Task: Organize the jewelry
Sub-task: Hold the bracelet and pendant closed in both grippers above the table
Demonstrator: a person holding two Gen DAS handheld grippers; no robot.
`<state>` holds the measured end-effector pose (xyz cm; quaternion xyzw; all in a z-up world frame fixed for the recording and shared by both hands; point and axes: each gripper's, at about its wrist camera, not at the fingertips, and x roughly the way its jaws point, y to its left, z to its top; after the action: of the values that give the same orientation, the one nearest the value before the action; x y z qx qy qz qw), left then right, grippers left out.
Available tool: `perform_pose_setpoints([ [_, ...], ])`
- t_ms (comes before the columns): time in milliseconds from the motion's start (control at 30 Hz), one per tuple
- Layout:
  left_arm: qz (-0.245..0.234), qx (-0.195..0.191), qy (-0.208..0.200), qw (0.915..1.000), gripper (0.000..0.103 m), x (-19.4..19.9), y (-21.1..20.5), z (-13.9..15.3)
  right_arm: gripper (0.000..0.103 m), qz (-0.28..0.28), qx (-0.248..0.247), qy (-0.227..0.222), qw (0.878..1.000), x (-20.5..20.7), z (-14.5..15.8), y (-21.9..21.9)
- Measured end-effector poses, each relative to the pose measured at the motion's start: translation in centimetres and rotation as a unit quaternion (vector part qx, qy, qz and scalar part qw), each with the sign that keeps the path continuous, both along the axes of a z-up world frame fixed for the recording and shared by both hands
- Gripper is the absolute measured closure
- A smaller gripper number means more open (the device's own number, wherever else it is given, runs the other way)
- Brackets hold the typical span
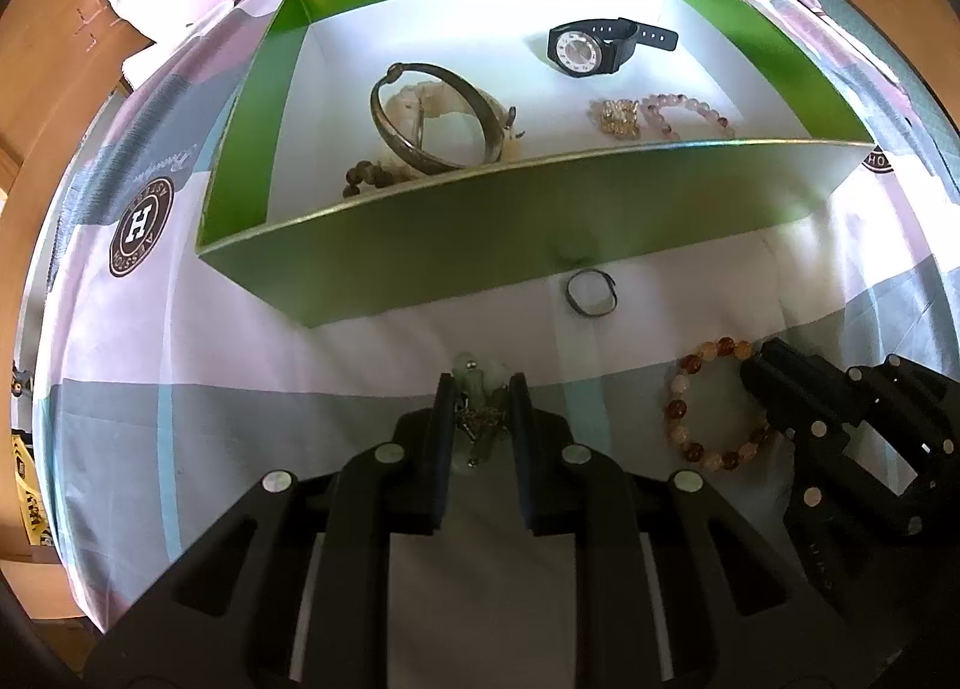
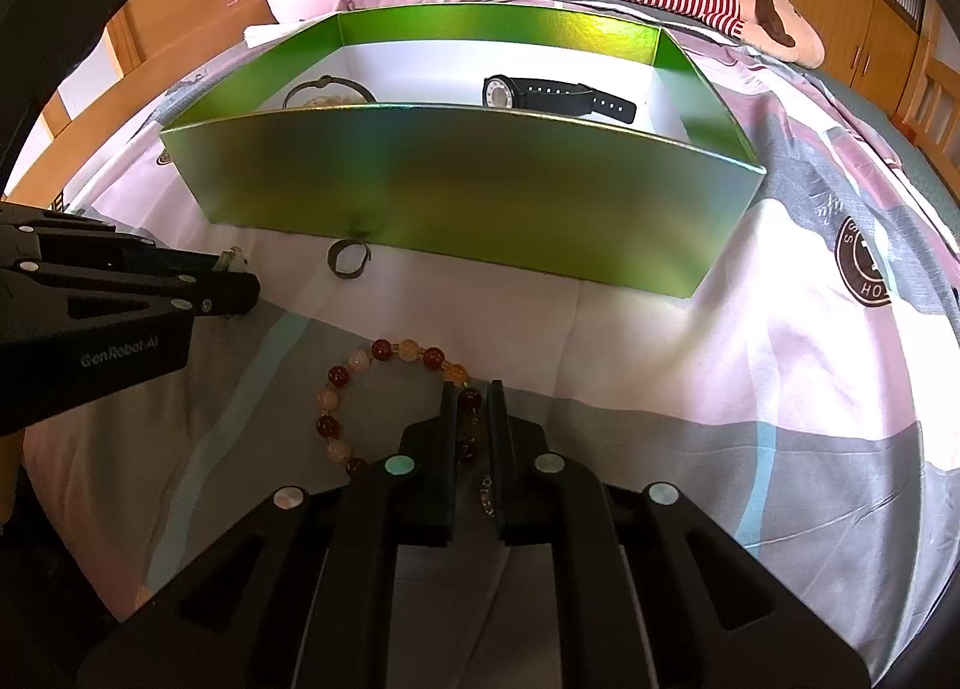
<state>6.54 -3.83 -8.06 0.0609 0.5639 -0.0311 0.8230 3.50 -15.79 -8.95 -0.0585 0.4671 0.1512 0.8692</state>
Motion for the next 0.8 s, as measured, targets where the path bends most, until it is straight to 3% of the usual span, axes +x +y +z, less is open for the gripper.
perform_pose_setpoints([
  [800,-0.003,0.011,0.001,0.9999,0.084,-0.20,-0.43,-0.44,0.092,0.000,-0.009,-0.006,1.000,-0.19,-0.01,0.40],
])
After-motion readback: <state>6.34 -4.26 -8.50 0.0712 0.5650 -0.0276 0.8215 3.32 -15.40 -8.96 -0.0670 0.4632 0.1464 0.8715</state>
